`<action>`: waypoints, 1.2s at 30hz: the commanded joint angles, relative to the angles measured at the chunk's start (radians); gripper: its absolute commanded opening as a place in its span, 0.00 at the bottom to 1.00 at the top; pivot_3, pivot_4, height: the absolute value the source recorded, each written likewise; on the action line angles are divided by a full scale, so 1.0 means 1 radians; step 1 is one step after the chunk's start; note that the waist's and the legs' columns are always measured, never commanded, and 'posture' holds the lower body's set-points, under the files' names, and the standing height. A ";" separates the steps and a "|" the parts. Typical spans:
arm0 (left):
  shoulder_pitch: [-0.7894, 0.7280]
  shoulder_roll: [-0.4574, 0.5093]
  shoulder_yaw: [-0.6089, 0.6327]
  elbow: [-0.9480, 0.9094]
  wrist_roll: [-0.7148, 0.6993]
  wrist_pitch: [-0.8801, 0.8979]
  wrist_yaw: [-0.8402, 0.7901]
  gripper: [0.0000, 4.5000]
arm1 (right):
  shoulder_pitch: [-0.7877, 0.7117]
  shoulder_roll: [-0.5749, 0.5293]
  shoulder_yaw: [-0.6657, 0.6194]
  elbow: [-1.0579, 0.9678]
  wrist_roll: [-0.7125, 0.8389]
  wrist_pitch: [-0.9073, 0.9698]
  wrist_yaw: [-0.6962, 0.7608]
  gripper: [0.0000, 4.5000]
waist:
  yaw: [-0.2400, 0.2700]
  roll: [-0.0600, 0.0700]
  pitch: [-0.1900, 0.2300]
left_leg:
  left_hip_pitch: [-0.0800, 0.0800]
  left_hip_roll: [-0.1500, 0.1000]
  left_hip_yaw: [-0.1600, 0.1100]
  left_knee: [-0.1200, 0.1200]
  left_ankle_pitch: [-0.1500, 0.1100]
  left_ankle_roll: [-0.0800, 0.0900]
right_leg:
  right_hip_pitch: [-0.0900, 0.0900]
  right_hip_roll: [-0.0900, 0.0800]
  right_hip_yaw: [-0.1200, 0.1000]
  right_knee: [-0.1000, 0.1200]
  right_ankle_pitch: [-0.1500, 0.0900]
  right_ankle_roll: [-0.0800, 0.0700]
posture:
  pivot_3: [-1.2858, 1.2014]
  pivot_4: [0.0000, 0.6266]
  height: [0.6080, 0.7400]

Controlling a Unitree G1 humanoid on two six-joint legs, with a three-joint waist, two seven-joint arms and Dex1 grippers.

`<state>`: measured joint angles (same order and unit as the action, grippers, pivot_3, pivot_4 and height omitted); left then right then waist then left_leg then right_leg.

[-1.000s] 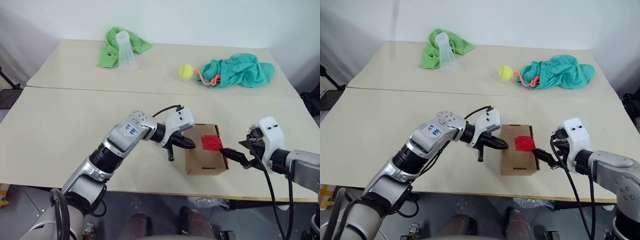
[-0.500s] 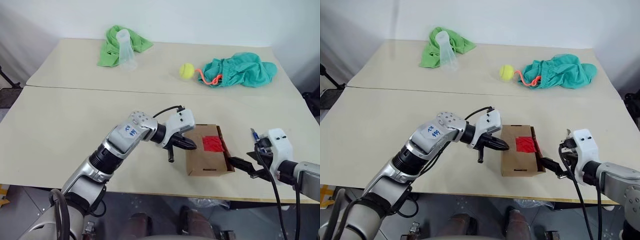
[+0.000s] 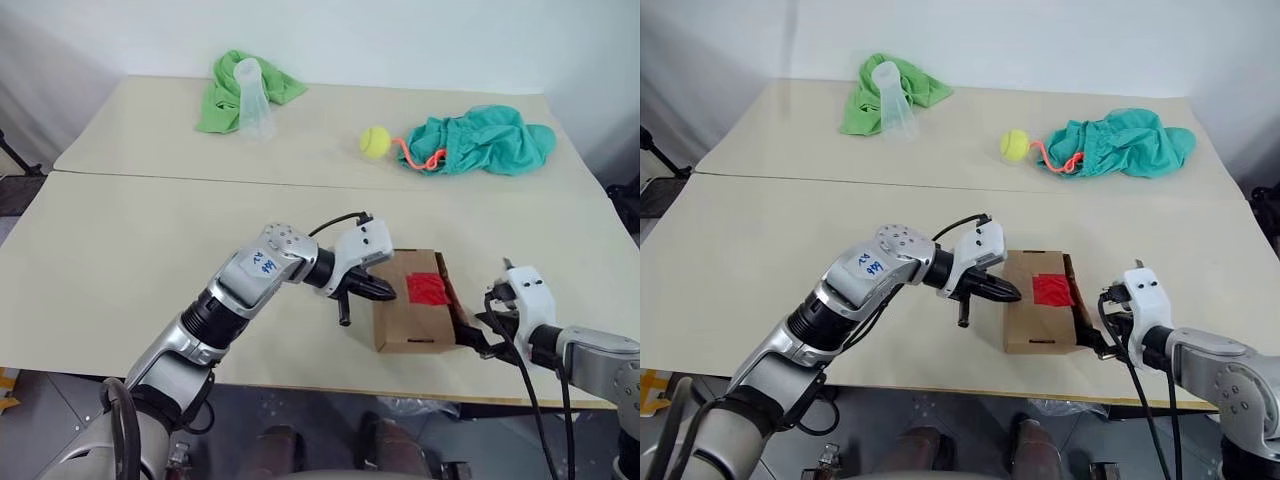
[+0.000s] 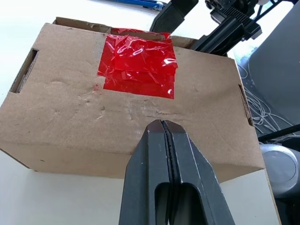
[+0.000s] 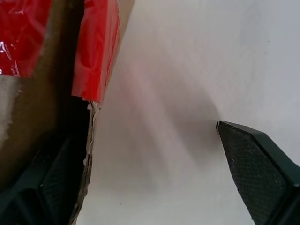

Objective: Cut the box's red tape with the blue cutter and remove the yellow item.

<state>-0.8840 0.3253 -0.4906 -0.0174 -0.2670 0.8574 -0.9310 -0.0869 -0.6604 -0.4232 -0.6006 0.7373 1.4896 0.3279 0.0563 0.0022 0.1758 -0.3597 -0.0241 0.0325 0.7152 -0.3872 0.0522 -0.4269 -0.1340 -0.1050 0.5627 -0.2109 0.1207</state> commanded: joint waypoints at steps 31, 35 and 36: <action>0.000 -0.025 0.112 0.083 0.004 0.019 0.050 0.00 | 0.005 -0.074 -0.034 0.223 -0.067 -0.205 0.009 0.99 | -0.005 0.003 0.001 | 0.003 -0.011 -0.009 0.001 -0.006 0.007 | 0.013 -0.010 -0.004 -0.010 0.002 0.006 | 0.52 0.24 1.00; -0.041 -0.059 0.229 0.123 -0.053 0.005 0.052 0.00 | -0.028 -0.103 0.041 0.154 -0.047 -0.220 0.060 0.99 | -0.007 0.010 0.006 | 0.003 -0.009 -0.007 0.001 -0.004 0.004 | 0.012 -0.007 -0.009 -0.011 0.002 0.013 | 0.52 0.24 1.00; -0.062 -0.074 0.264 0.133 -0.071 0.006 0.058 0.00 | -0.043 -0.112 0.071 0.136 -0.044 -0.221 0.073 0.99 | -0.007 0.011 0.007 | 0.003 -0.008 -0.007 0.001 -0.003 0.003 | 0.012 -0.006 -0.009 -0.011 0.002 0.013 | 0.52 0.24 1.00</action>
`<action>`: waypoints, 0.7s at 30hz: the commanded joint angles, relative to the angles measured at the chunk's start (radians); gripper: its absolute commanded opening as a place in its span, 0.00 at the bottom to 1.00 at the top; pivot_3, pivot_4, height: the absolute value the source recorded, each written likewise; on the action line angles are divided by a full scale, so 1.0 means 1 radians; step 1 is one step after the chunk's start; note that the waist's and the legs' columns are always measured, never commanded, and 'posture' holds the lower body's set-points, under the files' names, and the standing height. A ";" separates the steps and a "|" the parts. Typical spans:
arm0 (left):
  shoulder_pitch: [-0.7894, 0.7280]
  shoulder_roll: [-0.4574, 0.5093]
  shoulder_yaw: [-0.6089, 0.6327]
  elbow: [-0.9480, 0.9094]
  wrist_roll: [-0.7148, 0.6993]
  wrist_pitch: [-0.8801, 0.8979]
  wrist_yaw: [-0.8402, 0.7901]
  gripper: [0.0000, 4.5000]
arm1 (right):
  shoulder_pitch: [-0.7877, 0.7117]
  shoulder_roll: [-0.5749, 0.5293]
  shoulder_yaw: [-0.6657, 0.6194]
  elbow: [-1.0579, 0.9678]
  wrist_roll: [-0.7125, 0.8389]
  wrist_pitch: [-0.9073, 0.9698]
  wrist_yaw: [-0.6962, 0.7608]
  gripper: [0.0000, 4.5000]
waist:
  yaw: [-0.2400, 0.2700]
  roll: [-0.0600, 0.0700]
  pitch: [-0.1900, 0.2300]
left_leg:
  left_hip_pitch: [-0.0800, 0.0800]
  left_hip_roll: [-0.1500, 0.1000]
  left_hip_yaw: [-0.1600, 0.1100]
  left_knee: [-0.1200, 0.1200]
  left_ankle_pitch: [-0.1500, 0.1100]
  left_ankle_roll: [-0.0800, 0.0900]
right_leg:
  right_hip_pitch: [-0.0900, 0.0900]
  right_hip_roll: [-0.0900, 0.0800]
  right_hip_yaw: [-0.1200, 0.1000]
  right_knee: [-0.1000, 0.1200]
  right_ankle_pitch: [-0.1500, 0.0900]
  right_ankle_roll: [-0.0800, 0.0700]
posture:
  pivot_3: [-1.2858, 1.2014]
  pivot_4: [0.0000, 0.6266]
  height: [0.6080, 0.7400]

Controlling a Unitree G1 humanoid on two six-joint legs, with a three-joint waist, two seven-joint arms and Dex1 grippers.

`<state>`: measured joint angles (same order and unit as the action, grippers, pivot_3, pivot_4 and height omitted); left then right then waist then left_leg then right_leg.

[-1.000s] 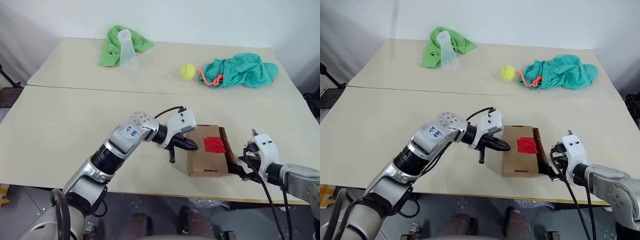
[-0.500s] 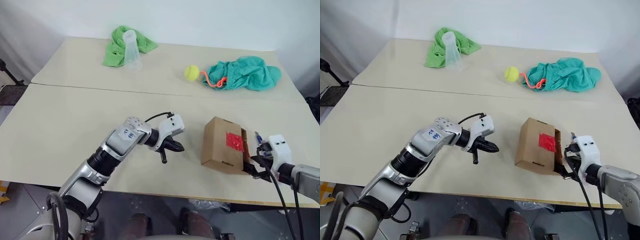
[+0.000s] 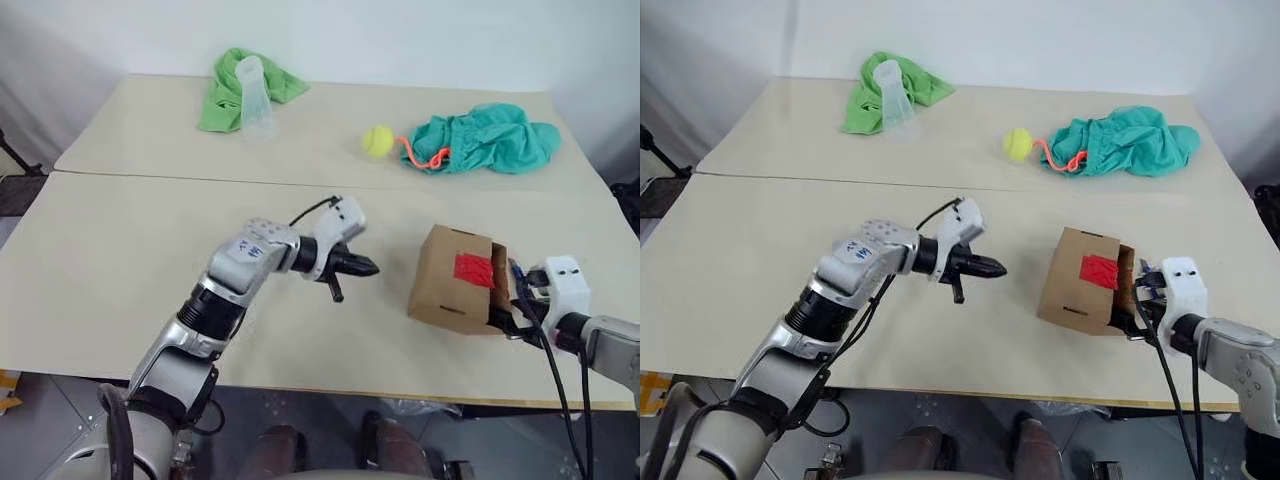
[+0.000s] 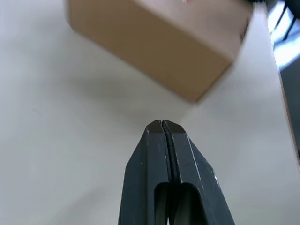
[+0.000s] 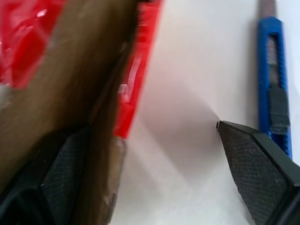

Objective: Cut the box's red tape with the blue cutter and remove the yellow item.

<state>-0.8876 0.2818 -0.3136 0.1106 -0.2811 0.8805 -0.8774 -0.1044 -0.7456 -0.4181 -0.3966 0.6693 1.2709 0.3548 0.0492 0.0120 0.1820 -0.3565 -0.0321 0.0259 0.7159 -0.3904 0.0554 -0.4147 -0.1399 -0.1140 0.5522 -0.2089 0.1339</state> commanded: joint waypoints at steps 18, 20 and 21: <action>-0.060 0.002 -0.065 -0.003 0.007 -0.064 -0.054 0.00 | -0.161 -0.090 0.236 -0.143 0.029 0.004 0.147 0.99 | -0.001 0.007 0.006 | 0.000 0.004 0.006 -0.001 0.002 -0.003 | -0.004 0.007 0.005 0.001 0.000 0.000 | 0.52 0.24 1.00; -0.060 0.016 -0.097 0.009 0.041 -0.093 -0.056 0.00 | -0.156 -0.089 0.232 -0.161 0.035 0.016 0.144 0.99 | -0.002 0.007 0.006 | 0.000 0.005 0.006 -0.001 0.002 -0.003 | -0.004 0.007 0.005 0.002 0.000 0.000 | 0.52 0.24 1.00; -0.060 0.022 -0.112 0.015 0.057 -0.104 -0.057 0.00 | -0.152 -0.088 0.229 -0.167 0.037 0.021 0.142 0.99 | -0.001 0.007 0.006 | 0.000 0.005 0.006 -0.001 0.002 -0.003 | -0.004 0.007 0.006 0.002 0.000 0.000 | 0.52 0.24 1.00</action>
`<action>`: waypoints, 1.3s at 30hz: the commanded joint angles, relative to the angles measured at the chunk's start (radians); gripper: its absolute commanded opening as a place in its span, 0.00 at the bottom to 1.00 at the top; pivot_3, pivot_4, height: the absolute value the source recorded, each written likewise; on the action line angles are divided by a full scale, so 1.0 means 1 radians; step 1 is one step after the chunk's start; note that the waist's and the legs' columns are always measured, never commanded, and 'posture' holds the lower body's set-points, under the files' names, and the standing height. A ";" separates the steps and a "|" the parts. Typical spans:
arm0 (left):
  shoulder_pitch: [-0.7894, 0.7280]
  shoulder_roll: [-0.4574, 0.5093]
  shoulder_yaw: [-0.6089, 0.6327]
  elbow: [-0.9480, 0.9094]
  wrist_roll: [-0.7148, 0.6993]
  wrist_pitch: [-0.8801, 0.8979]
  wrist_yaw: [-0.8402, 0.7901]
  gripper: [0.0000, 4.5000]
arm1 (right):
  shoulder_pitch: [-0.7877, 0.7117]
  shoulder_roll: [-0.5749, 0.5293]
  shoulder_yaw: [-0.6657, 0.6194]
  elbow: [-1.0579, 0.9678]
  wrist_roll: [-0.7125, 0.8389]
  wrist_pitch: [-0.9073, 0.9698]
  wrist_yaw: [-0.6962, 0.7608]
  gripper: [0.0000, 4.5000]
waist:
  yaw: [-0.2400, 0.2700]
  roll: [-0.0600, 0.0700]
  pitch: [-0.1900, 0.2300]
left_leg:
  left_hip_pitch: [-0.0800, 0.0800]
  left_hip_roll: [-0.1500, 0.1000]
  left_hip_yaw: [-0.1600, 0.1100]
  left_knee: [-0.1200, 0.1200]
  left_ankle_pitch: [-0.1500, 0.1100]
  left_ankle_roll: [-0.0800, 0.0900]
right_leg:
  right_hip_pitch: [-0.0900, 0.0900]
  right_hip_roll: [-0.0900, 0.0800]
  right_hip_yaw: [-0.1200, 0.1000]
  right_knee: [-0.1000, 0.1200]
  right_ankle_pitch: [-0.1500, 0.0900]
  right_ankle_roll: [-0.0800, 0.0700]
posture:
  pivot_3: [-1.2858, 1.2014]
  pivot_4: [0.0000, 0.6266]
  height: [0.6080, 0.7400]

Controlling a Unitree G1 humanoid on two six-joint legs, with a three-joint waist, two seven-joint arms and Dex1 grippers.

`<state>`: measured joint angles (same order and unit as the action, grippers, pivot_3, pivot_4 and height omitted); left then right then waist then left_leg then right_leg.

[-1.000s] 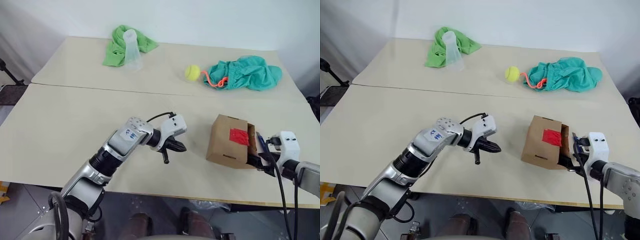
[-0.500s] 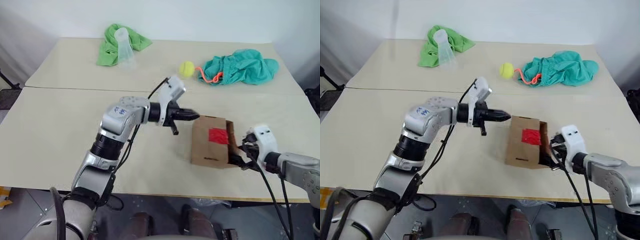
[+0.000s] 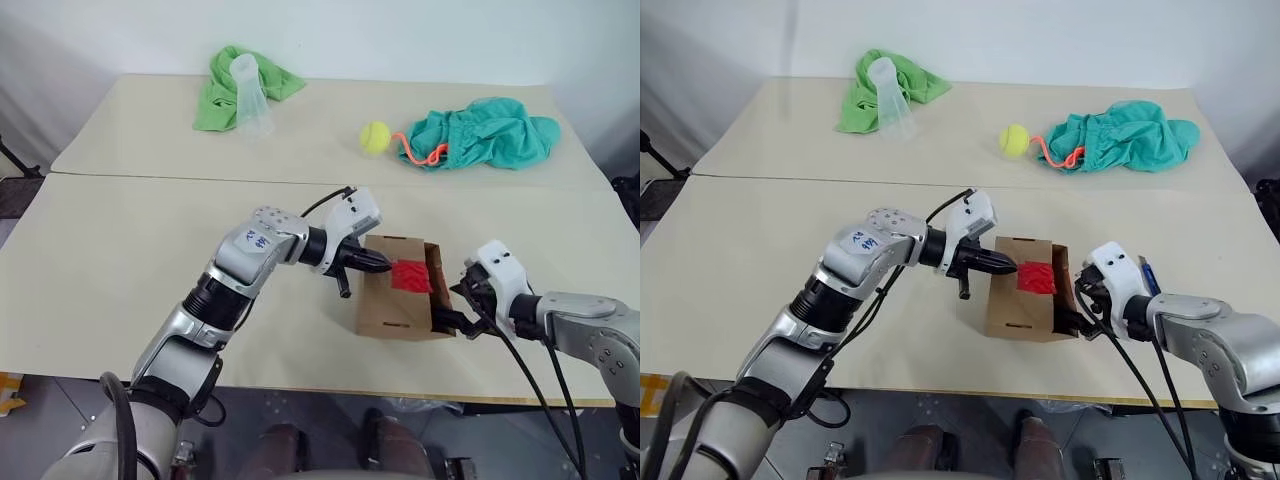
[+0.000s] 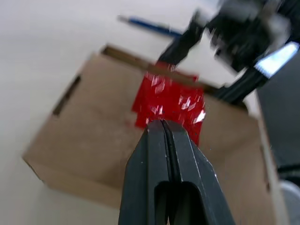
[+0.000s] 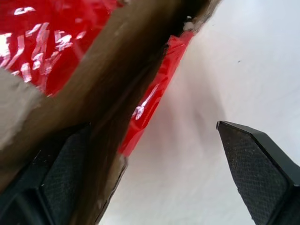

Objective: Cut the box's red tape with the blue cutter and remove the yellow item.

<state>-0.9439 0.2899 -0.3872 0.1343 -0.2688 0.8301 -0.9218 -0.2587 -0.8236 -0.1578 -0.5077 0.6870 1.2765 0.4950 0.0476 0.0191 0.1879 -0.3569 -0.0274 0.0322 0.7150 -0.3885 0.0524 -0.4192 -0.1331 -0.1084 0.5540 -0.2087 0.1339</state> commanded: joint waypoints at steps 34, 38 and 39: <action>0.090 0.054 -0.161 -0.036 0.204 -0.200 -0.119 0.00 | 0.062 -0.101 -0.030 -0.017 -0.033 0.270 -0.101 0.99 | 0.007 -0.004 -0.004 | 0.003 -0.001 -0.003 0.001 -0.002 0.003 | 0.004 -0.004 0.001 0.000 0.000 -0.002 | 0.52 0.24 1.00; 0.093 0.053 -0.158 -0.040 0.206 -0.192 -0.116 0.00 | 0.030 -0.129 0.027 -0.022 -0.053 0.244 -0.094 0.99 | 0.005 -0.007 -0.006 | 0.003 -0.002 -0.003 0.001 -0.002 0.003 | 0.004 -0.004 0.000 0.000 -0.001 -0.002 | 0.52 0.24 1.00; 0.093 0.052 -0.157 -0.040 0.205 -0.189 -0.113 0.00 | 0.023 -0.135 0.039 -0.029 -0.056 0.241 -0.089 0.99 | 0.005 -0.007 -0.006 | 0.003 -0.001 -0.003 0.001 -0.002 0.003 | 0.005 -0.004 0.000 -0.001 -0.001 -0.002 | 0.52 0.24 1.00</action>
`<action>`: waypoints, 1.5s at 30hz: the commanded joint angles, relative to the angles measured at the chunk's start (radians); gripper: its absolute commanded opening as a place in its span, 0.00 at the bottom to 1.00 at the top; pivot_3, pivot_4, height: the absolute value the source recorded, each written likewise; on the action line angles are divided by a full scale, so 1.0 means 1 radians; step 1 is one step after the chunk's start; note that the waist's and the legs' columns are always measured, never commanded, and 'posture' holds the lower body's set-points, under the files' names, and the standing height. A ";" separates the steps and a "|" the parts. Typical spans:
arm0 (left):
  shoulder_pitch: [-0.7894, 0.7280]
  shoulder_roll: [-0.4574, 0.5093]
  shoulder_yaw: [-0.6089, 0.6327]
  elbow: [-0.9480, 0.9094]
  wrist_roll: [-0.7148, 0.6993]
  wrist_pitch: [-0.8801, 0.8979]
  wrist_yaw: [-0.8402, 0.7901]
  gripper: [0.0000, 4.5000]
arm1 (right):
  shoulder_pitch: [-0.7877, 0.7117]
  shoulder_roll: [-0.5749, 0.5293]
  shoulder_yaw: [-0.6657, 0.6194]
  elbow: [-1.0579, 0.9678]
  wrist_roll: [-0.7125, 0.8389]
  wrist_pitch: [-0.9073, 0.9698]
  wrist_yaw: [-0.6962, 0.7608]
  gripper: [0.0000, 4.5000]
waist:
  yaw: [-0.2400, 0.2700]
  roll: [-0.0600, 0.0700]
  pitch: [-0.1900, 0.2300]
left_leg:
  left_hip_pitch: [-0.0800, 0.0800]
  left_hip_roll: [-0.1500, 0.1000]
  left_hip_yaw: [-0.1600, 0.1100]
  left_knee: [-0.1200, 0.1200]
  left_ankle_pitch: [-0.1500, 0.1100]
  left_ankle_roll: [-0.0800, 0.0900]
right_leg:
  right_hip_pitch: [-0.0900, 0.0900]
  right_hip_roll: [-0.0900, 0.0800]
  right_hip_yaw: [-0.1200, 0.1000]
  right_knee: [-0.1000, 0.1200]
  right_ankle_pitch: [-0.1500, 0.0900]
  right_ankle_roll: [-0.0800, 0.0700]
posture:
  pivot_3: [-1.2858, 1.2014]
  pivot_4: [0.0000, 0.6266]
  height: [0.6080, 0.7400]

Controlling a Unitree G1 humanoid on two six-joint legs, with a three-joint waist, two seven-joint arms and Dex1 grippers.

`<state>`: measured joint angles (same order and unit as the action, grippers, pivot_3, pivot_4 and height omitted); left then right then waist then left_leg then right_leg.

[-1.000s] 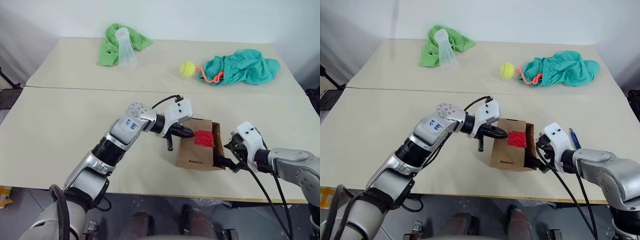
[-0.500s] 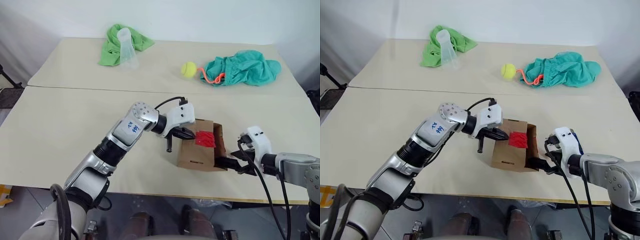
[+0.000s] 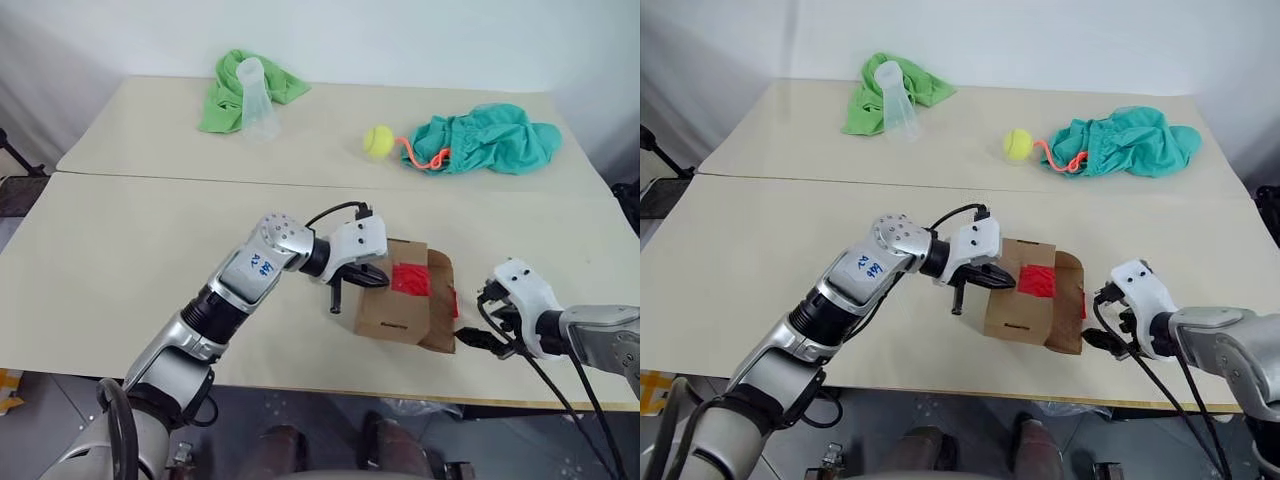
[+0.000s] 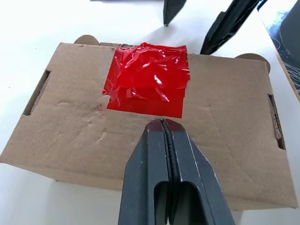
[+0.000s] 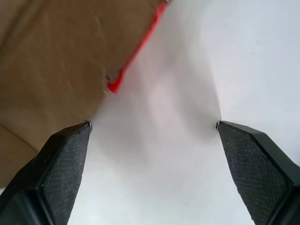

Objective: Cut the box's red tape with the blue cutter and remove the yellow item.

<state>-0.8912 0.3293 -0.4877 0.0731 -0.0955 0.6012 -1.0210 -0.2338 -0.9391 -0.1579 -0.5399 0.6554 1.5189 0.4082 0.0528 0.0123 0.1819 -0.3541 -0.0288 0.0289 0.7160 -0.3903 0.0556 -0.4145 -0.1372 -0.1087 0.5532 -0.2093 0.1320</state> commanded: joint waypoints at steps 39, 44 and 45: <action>0.089 0.071 -0.026 -0.109 0.016 0.173 0.000 0.00 | -0.144 0.403 -0.234 0.308 0.145 -0.011 0.117 0.48 | -0.032 0.002 -0.005 | 0.004 0.008 0.002 -0.001 -0.001 -0.007 | -0.001 0.005 0.004 0.007 -0.004 -0.007 | 0.52 0.24 1.00; 0.091 0.074 -0.022 -0.105 0.018 0.169 0.003 0.00 | -0.171 0.393 -0.299 0.271 0.128 0.019 0.040 0.10 | -0.030 0.002 -0.005 | 0.002 0.008 0.004 -0.001 -0.001 -0.007 | -0.005 0.006 0.002 0.007 -0.004 -0.007 | 0.52 0.24 1.00; 0.088 0.070 -0.021 -0.098 0.018 0.168 0.005 0.00 | -0.178 0.389 -0.309 0.266 0.132 0.032 0.037 0.02 | -0.031 0.002 -0.005 | 0.002 0.008 0.004 -0.001 -0.001 -0.007 | -0.005 0.006 0.001 0.007 -0.004 -0.007 | 0.52 0.24 1.00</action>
<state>-0.8337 0.3911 -0.4518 -0.0663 -0.0962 0.7397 -1.0118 -0.3932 -0.5345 -0.4106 -0.2375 0.7859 1.5394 0.4655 0.0222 0.0142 0.1774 -0.3521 -0.0211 0.0331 0.7147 -0.3913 0.0486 -0.4193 -0.1312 -0.1075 0.5606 -0.2132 0.1248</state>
